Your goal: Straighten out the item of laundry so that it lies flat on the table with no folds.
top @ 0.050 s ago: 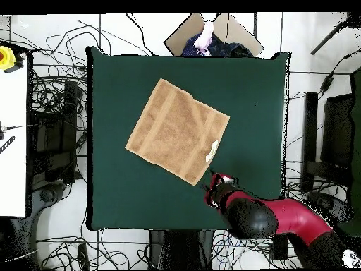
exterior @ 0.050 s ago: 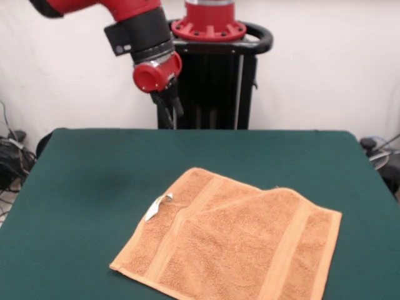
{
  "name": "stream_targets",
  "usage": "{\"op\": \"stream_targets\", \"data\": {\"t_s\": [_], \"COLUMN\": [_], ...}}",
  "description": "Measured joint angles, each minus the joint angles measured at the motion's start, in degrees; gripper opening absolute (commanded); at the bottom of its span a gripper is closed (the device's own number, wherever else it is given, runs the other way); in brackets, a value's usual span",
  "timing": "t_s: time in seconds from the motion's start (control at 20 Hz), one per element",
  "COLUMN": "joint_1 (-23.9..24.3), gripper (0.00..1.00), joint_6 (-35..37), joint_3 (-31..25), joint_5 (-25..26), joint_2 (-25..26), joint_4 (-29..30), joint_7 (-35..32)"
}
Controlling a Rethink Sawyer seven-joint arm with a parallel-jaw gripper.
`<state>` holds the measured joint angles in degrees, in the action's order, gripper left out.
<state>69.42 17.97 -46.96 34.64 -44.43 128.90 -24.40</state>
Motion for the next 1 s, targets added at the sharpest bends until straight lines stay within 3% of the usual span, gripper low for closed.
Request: {"op": "stream_targets", "data": {"t_s": [0.3, 0.5, 0.65, 1.0], "joint_1": [-9.3, -13.9, -15.4, -13.6], "gripper": [1.0, 1.0, 1.0, 1.0], "joint_6": [-14.4, -23.8, -30.2, -33.0], "joint_3": [11.8, 19.3, 23.8, 26.1], "joint_5": [7.8, 8.6, 8.5, 8.5], "joint_2": [0.5, 3.9, 6.8, 12.4], "joint_4": [-1.0, -1.5, -1.9, -2.5], "joint_7": [0.0, 0.0, 0.0, 0.0]}}
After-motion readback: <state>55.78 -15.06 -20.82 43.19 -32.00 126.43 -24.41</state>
